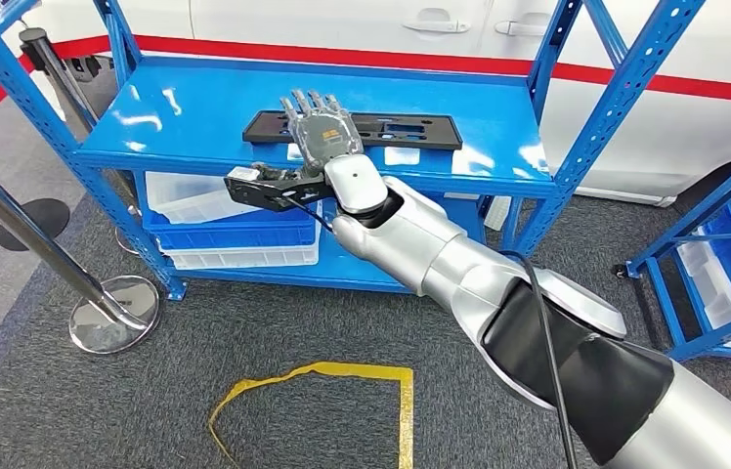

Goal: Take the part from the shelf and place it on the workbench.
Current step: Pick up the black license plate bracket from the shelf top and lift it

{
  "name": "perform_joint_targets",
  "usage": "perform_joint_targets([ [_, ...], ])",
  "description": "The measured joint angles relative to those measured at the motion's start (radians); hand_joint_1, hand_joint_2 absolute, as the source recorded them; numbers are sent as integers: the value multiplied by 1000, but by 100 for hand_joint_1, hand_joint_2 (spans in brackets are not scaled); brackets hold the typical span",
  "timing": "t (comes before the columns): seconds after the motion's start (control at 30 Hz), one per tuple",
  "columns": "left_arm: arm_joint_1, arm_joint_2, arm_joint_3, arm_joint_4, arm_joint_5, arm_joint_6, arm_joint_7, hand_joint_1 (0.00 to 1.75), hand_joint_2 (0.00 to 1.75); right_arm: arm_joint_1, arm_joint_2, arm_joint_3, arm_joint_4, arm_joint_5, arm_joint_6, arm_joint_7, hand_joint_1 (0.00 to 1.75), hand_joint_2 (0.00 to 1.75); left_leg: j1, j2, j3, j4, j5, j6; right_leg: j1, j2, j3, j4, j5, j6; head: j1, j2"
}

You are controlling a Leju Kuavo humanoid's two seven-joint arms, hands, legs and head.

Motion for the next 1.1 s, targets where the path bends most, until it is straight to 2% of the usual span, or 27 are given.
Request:
perform_joint_targets([
  [0.03, 0, 0, 0, 0, 0, -1, -2, 0, 0, 0, -4, -1, 0, -1, 4, 0, 0, 131, -2, -2, 5, 3, -8, -5, 1, 0, 25, -58, 24, -3, -1, 0],
  [0.07, -1, 0, 0, 0, 0, -1, -3, 0, 0, 0, -7, -2, 0, -2, 7, 0, 0, 175, -3, -2, 5, 5, -13, -11, 3, 1, 42, -95, 31, -8, -2, 0],
  [0.17, -2, 1, 0, 0, 0, 0, -5, 0, 0, 7, -18, -9, 0, -8, 12, -1, 0, 175, -5, -1, 2, 4, -21, -27, 4, 4, 55, -123, 15, -22, -1, 0],
  [0.23, -3, 1, 0, 0, 0, 1, -4, 0, 0, 9, -23, -16, -1, -11, 10, -2, 0, 175, -3, 4, -9, 33, -42, -35, 0, 5, 62, -130, 12, -31, -1, 0],
  [0.27, -4, 2, 0, 0, 0, 1, -4, 0, 0, 10, -24, -19, -1, -13, 9, -2, 0, 175, -3, 5, -32, 79, -63, -39, -2, 5, 67, -132, 9, -36, -2, 0],
  [0.33, -5, 3, 0, 0, 0, 2, -4, 0, 0, 17, -26, -24, -1, -14, 10, -3, 0, 175, -2, 7, -106, 215, -111, -43, 0, 5, 76, -132, 2, -43, -3, 0],
  [0.37, -5, 3, 0, 0, 0, 2, -4, 0, 0, 23, -27, -25, -1, -14, 12, -3, 0, 175, -2, 7, -144, 274, -121, -44, 0, 5, 81, -132, -3, -45, -3, 0],
  [0.4, -4, 3, 0, 0, 0, 2, -4, 0, 0, 29, -28, -26, -1, -14, 15, -3, 0, 175, -2, 7, -168, 300, -111, -45, 1, 5, 88, -131, -8, -45, -3, 0],
  [0.43, -3, 3, 0, 0, 1, 3, -4, 0, 0, 34, -29, -27, -1, -14, 18, -3, 0, 175, -2, 7, -173, 287, -81, -44, 1, 6, 95, -130, -14, -45, -3, 0],
  [0.47, -3, 4, 0, 0, 1, 3, -5, 0, 0, 36, -30, -29, -2, -14, 20, -3, 0, 175, -2, 7, -161, 236, -35, -43, 1, 6, 103, -129, -21, -43, -3, 0],
  [0.5, -3, 5, 0, 0, 1, 3, -6, 0, 0, 36, -30, -32, -2, -14, 22, -3, 0, 175, -3, 7, -138, 167, 11, -39, 1, 6, 111, -128, -28, -41, -3, 0],
  [0.53, -4, 6, 0, 0, 1, 3, -7, 0, 0, 35, -30, -35, -2, -14, 24, -3, 0, 175, -5, 7, -114, 105, 45, -35, 3, 7, 117, -127, -34, -37, -4, 0],
  [0.57, -5, 7, 0, 0, 1, 2, -7, 0, 0, 35, -30, -38, -3, -13, 25, -4, 0, 175, -8, 7, -92, 57, 59, -30, 4, 8, 120, -127, -38, -34, -5, 0],
  [0.63, -7, 8, 0, 0, 1, 2, -8, 0, 0, 36, -31, -42, -3, -12, 29, -6, 0, 175, -12, 5, -76, 25, 50, -22, 7, 9, 119, -128, -40, -26, -6, 0],
  [0.73, -6, 8, -1, 0, 1, 2, -8, 0, 0, 39, -31, -46, -3, -12, 30, -7, 0, 175, -5, 4, -59, 4, 43, -8, 9, 5, 114, -110, -58, -11, -2, 0],
  [0.77, -7, 8, -1, 0, 1, 2, -8, 0, 0, 39, -31, -47, -3, -12, 30, -8, 0, 175, -2, 5, -51, -2, 42, -3, 9, 4, 97, -74, -76, -7, 0, 0],
  [0.8, -7, 8, -1, 0, 1, 2, -8, 0, 0, 39, -32, -48, -3, -11, 30, -8, 0, 175, -2, 5, -45, -4, 40, 1, 8, 2, 66, -16, -99, -4, 2, 0],
  [0.87, -7, 8, -1, 0, 1, 2, -8, 0, 0, 44, -32, -49, -3, -11, 31, -10, 0, 175, -3, 5, -38, -4, 33, 7, 5, 1, -14, 114, -136, -1, 2, 0],
  [0.9, -7, 8, -1, 0, 1, 2, -8, 0, 0, 48, -32, -49, -3, -11, 32, -11, 0, 175, -3, 4, -34, -3, 28, 8, 5, 1, -42, 149, -133, 0, 3, 0],
  [0.93, -7, 8, -1, 0, 1, 2, -8, 0, 0, 52, -32, -49, -3, -11, 32, -11, 0, 175, -3, 3, -28, -1, 22, 8, 4, 0, -52, 145, -110, 0, 3, 0],
  [0.97, -6, 8, -1, 0, 1, 2, -7, 0, 0, 53, -32, -49, -3, -11, 32, -11, 0, 175, -3, 2, -21, 1, 15, 7, 4, 0, -39, 100, -69, -2, 3, 0],
  [1.0, -6, 8, -1, 0, 1, 2, -7, 0, 0, 53, -32, -50, -3, -11, 31, -11, 0, 175, -3, 0, -12, 3, 8, 5, 4, 0, -14, 31, -23, -6, 4, 0],
  [1.03, -6, 7, -1, 0, 1, 3, -6, 0, 0, 53, -32, -50, -3, -11, 31, -12, 0, 175, -4, -1, -6, 5, 0, 2, 6, 0, 15, -32, 9, -10, 2, 0],
  [1.07, -7, 8, -1, 0, 1, 4, -5, 0, 0, 52, -32, -51, -3, -10, 31, -12, 0, 175, -6, -3, -3, 7, -6, -3, 8, 0, 39, -85, 25, -15, 1, 0],
  [1.1, -7, 8, -1, 0, 2, 5, -3, 0, 0, 52, -32, -52, -3, -9, 32, -13, 0, 175, -7, -3, -3, 8, -9, -8, 10, 1, 52, -112, 26, -19, -1, 0],
])
